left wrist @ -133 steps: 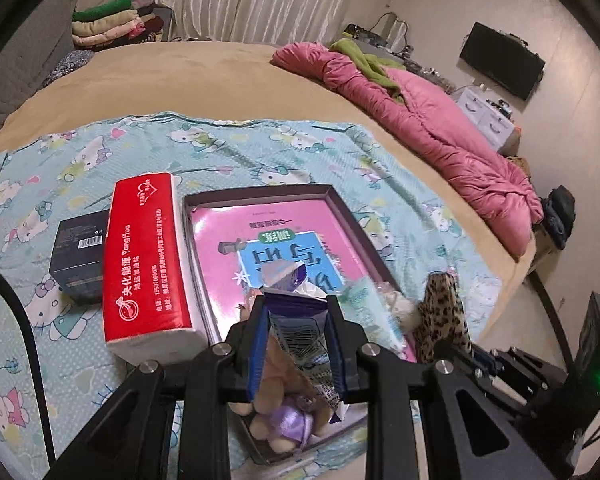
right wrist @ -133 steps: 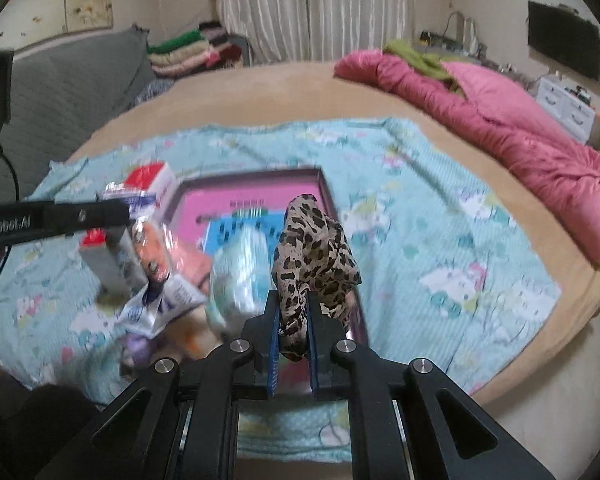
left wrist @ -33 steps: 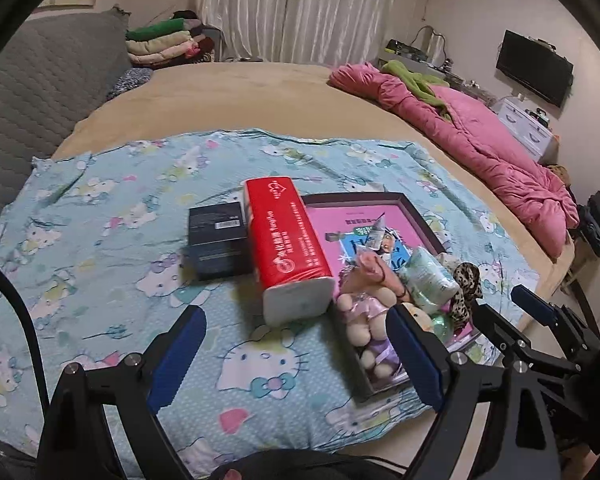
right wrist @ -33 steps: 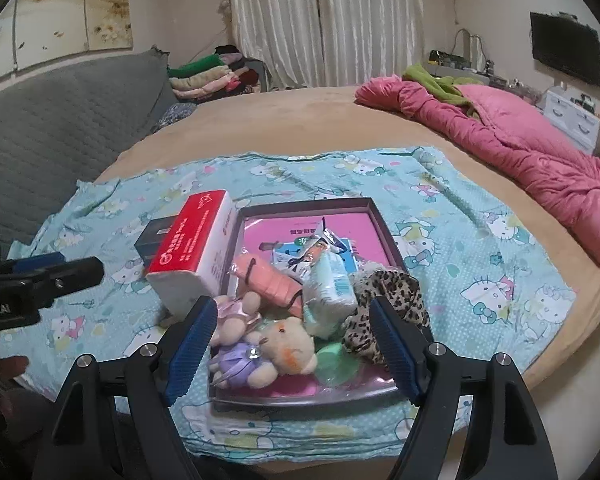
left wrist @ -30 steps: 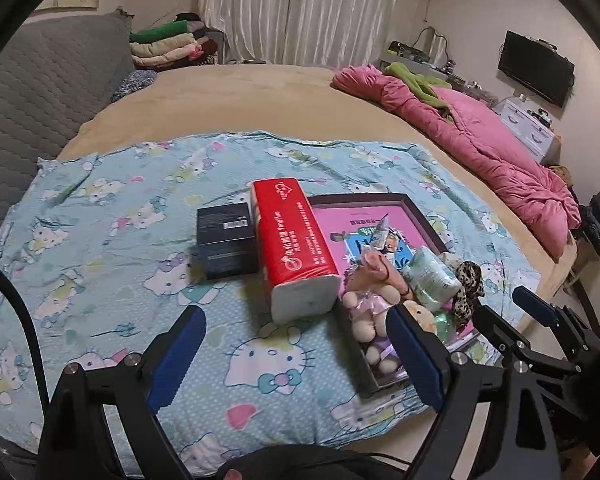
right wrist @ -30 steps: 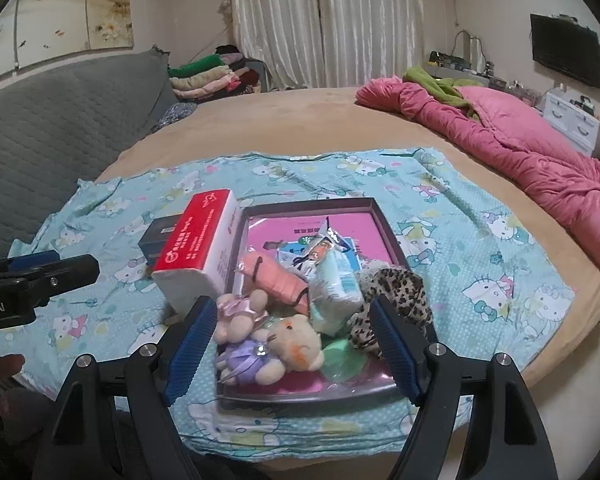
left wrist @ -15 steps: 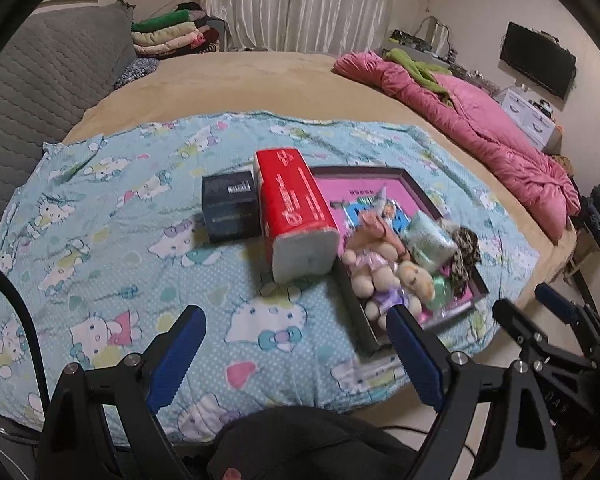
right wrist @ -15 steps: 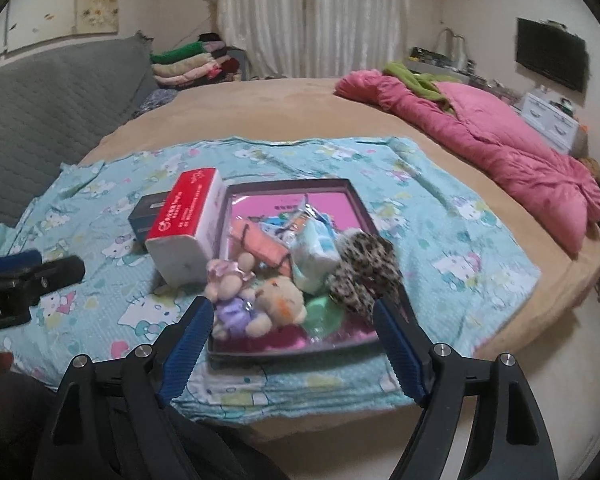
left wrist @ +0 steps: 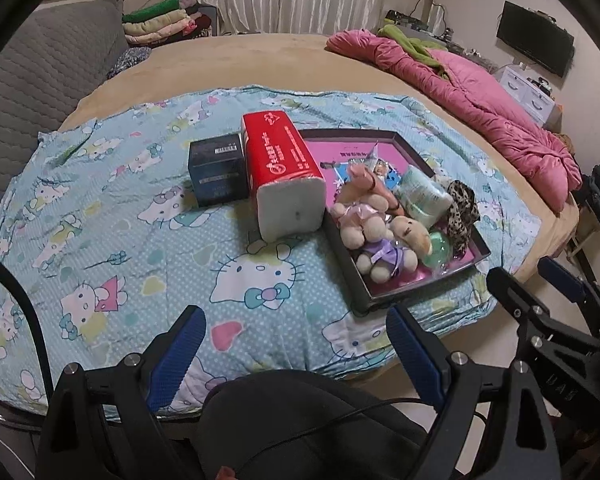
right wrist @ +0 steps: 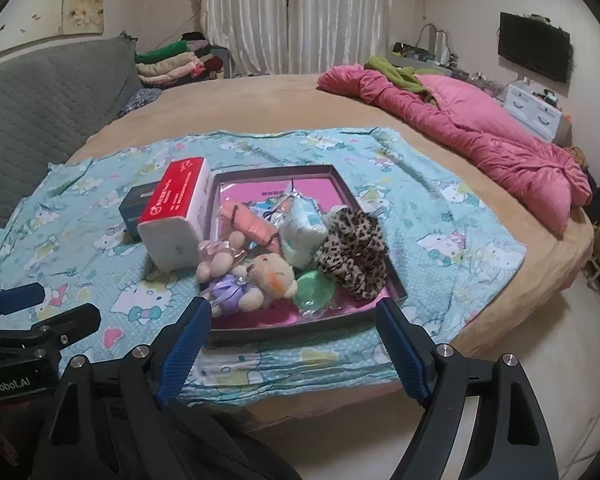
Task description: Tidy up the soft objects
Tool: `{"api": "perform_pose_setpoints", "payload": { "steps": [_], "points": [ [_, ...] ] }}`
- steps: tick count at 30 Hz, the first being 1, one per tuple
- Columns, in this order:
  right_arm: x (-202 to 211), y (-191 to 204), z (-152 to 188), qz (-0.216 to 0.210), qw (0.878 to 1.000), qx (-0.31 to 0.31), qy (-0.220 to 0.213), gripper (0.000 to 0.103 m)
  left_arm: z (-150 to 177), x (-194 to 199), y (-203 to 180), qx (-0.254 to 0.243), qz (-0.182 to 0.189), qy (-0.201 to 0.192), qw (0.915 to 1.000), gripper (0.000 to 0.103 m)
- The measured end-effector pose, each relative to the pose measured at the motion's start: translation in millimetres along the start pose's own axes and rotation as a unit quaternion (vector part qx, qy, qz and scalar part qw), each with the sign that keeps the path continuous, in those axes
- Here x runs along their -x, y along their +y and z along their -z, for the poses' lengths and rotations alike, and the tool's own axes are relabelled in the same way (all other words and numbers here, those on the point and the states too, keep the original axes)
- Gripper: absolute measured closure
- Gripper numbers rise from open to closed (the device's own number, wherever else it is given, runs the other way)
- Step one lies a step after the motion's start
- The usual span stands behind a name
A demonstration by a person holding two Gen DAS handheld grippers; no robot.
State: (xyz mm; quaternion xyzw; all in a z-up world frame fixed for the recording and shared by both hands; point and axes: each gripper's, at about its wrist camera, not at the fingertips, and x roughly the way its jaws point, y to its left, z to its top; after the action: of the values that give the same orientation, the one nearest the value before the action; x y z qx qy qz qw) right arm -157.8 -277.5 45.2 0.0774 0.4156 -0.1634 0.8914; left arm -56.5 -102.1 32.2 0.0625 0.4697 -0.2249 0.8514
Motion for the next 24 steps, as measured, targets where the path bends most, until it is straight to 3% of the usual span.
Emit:
{"api": "perform_pose_setpoints", "payload": {
  "steps": [24],
  "points": [
    [-7.0,2.9,1.6,-0.013,1.000,0.003,0.009,0.018,3.7,-7.7,-0.4,0.000,-0.004,0.015,0.9999,0.011]
  ]
}}
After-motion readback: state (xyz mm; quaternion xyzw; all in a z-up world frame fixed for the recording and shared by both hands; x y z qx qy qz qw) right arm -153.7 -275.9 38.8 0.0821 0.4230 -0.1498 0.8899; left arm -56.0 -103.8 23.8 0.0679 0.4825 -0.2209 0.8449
